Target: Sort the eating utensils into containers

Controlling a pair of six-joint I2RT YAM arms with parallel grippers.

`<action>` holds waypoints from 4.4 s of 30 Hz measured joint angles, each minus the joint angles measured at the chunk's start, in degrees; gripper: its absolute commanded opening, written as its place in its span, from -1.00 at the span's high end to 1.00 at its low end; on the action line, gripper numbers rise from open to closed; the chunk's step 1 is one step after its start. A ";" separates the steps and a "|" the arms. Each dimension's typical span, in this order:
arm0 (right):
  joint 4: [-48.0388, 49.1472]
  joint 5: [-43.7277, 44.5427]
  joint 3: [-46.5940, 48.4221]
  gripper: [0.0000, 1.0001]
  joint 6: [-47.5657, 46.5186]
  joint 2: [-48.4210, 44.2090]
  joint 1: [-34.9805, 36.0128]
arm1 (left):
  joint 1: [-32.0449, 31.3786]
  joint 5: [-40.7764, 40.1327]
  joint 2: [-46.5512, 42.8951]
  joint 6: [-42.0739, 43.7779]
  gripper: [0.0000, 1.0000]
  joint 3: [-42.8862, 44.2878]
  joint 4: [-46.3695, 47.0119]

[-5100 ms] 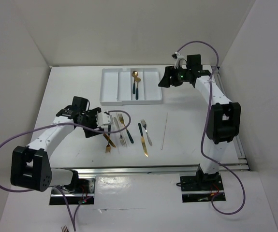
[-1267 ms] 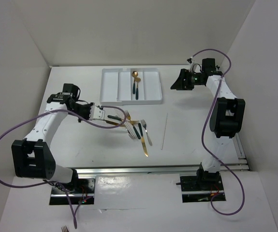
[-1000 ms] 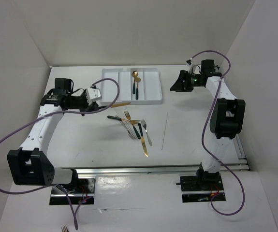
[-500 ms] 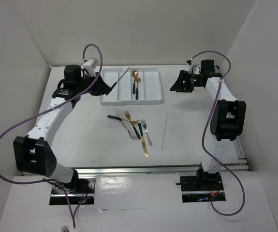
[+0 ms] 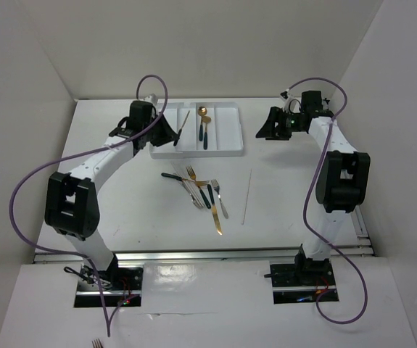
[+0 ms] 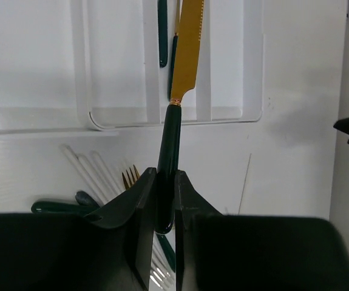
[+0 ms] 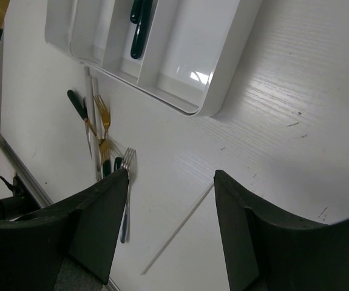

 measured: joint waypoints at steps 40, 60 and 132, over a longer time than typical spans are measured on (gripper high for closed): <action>0.02 0.83 -1.07 -0.32 0.76 -0.70 -0.24 | 3.65 -13.62 17.75 6.25 1.00 10.40 3.34; 0.02 1.22 -1.07 -0.32 0.24 -0.70 -0.24 | 3.87 -4.00 13.44 19.39 -0.02 5.35 3.76; -1.84 0.20 -2.49 -0.37 -7.48 -1.68 1.97 | -2.05 13.88 9.90 87.82 -0.21 -7.28 -9.66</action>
